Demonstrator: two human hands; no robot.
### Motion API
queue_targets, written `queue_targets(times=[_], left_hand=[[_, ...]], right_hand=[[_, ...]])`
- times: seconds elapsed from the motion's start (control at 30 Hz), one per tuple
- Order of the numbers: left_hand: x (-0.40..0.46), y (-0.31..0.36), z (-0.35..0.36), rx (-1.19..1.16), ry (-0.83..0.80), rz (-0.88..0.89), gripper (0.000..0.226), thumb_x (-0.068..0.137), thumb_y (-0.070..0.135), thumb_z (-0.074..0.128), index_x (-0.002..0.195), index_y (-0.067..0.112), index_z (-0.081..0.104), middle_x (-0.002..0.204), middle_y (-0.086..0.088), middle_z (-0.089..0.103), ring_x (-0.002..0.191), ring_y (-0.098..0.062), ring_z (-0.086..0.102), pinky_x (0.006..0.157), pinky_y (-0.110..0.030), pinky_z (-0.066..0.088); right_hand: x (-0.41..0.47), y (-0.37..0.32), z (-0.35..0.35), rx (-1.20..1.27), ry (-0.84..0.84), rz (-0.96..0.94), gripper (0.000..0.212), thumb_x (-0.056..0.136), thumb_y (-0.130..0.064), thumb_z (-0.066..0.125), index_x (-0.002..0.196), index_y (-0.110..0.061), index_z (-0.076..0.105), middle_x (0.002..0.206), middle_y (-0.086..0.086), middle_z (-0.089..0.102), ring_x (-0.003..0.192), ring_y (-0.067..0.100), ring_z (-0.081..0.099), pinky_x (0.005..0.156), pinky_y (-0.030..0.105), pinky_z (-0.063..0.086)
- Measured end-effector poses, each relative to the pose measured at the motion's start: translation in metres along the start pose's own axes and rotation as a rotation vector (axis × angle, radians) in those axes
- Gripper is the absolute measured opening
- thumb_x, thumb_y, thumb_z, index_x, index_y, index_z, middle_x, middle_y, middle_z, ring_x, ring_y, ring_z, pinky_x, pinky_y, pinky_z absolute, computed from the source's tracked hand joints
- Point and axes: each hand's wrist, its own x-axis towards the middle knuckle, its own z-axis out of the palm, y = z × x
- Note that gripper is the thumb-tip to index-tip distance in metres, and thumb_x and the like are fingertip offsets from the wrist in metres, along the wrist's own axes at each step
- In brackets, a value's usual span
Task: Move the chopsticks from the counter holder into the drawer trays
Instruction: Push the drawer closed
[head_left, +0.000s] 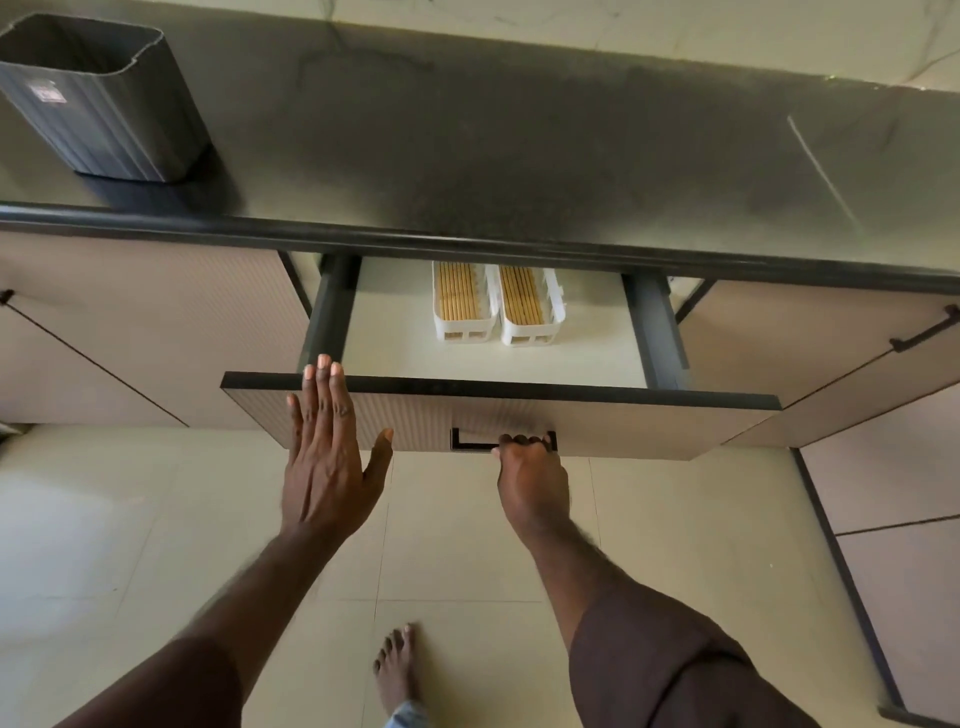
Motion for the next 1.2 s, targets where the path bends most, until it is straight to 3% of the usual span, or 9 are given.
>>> queue_targets(times=[0.3, 0.53, 0.8, 1.2], left_hand=[[0.090, -0.021, 0.018, -0.024, 0.004, 0.016, 0.084, 0.094, 0.036, 0.046, 0.151, 0.007, -0.008, 0.161, -0.015, -0.006, 0.149, -0.026, -0.009, 0.121, -0.041, -0.004], [0.125, -0.026, 0.035, -0.009, -0.006, -0.007, 0.085, 0.094, 0.037, 0.045, 0.151, 0.009, -0.012, 0.160, -0.012, -0.010, 0.149, -0.025, -0.010, 0.121, -0.043, -0.003], [0.151, -0.013, 0.045, -0.017, 0.012, -0.070, 0.087, 0.092, 0.038, 0.045, 0.149, 0.011, -0.015, 0.160, -0.012, -0.010, 0.149, -0.024, -0.011, 0.121, -0.041, -0.004], [0.157, 0.001, 0.055, -0.002, 0.043, -0.112, 0.085, 0.093, 0.039, 0.043, 0.151, 0.007, -0.009, 0.160, -0.009, -0.010, 0.149, -0.021, -0.012, 0.121, -0.043, -0.001]], right_hand=[[0.110, -0.005, -0.017, 0.047, 0.055, 0.045, 0.018, 0.093, -0.010, 0.059, 0.106, -0.012, 0.070, 0.096, 0.010, 0.072, 0.090, 0.028, 0.068, 0.068, 0.031, 0.053], [0.178, -0.004, -0.022, 0.010, 0.077, 0.041, 0.020, 0.093, -0.012, 0.061, 0.112, -0.009, 0.068, 0.104, 0.011, 0.072, 0.096, 0.027, 0.068, 0.075, 0.035, 0.058], [0.199, -0.001, -0.022, -0.035, 0.059, 0.008, 0.026, 0.093, -0.013, 0.060, 0.119, -0.011, 0.063, 0.111, 0.010, 0.070, 0.103, 0.023, 0.064, 0.080, 0.033, 0.057], [0.216, 0.001, -0.024, -0.023, 0.037, 0.008, 0.029, 0.081, -0.010, 0.074, 0.110, -0.009, 0.066, 0.094, 0.012, 0.072, 0.086, 0.025, 0.066, 0.067, 0.033, 0.056]])
